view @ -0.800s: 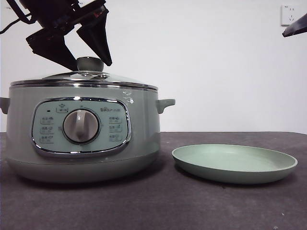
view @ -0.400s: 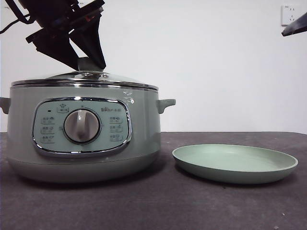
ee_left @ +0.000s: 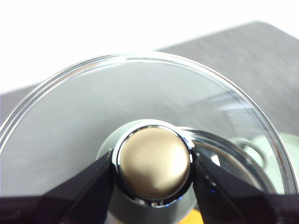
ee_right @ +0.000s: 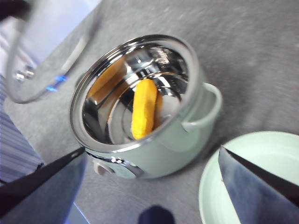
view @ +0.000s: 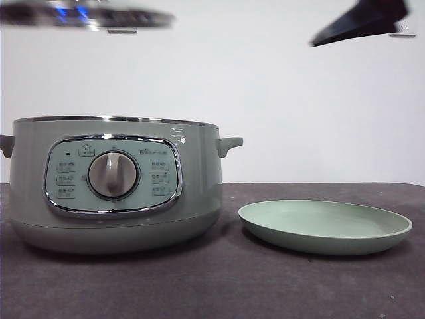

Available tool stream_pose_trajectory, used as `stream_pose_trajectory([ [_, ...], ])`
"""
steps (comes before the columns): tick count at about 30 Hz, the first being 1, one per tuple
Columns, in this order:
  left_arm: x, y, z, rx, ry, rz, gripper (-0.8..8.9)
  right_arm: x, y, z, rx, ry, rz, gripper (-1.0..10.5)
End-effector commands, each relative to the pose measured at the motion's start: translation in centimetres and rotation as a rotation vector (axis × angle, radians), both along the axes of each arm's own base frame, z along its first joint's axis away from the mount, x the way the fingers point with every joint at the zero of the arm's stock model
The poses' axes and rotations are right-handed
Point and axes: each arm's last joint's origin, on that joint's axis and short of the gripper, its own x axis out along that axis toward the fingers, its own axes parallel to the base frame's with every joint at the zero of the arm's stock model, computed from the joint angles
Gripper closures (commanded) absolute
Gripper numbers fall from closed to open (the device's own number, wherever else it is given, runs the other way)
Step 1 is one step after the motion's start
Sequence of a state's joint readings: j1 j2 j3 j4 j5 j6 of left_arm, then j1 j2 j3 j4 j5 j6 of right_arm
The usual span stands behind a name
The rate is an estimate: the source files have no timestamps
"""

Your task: Take the corn out from the steamer,put the corn on the plate,close the lid

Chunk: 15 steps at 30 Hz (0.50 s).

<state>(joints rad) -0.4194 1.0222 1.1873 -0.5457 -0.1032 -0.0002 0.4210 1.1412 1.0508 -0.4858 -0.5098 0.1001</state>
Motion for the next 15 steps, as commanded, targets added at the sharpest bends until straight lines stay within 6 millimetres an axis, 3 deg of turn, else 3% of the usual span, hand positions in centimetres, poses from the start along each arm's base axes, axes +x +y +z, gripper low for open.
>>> stream_pose_trajectory([
  [1, -3.2, 1.6, 2.3, -0.038, -0.125, 0.066, 8.22, 1.2, 2.9, 0.3, -0.031, 0.008, 0.075, 4.8],
  [9, -9.4, 4.7, 3.6, -0.048, -0.219, 0.172, 8.22, 4.9, 11.4, 0.0, -0.254, 0.050, 0.207, 4.8],
  [15, -11.7, 5.8, 3.4, -0.049, -0.222, 0.181, 8.22, 7.4, 16.6, -1.3, -0.419, 0.063, 0.250, 4.8],
])
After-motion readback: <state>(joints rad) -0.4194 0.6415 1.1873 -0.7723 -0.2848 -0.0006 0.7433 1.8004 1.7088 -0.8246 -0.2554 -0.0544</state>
